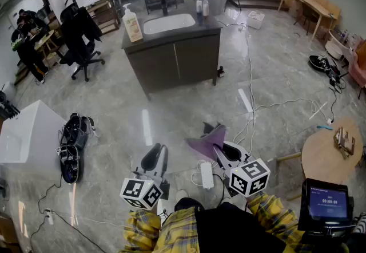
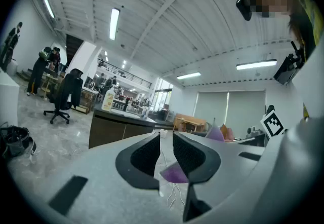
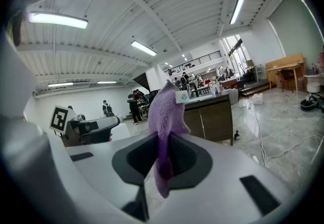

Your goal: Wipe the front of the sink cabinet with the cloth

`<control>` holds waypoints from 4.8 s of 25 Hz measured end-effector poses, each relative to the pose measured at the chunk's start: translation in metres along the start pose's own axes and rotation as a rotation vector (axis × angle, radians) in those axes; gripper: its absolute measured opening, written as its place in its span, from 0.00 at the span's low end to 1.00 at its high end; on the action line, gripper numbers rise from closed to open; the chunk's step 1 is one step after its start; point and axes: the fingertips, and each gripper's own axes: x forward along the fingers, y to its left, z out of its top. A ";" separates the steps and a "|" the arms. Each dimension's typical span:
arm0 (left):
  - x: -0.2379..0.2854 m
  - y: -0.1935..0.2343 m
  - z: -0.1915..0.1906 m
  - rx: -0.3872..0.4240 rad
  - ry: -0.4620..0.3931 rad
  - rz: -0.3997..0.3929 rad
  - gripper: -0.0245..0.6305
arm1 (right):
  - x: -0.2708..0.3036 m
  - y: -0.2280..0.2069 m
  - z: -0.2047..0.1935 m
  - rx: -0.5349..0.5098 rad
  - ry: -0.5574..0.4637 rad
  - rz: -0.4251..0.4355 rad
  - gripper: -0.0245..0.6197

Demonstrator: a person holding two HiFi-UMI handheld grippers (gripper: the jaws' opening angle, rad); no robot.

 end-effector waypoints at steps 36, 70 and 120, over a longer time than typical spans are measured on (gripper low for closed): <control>0.049 0.128 0.027 0.043 0.064 -0.119 0.15 | 0.123 0.022 0.013 0.019 0.021 -0.111 0.10; 0.176 0.163 0.035 0.030 0.053 0.072 0.15 | 0.241 -0.089 0.075 -0.015 0.034 0.054 0.10; 0.274 0.337 0.073 0.013 0.047 0.134 0.15 | 0.453 -0.088 0.106 -0.031 0.105 0.150 0.10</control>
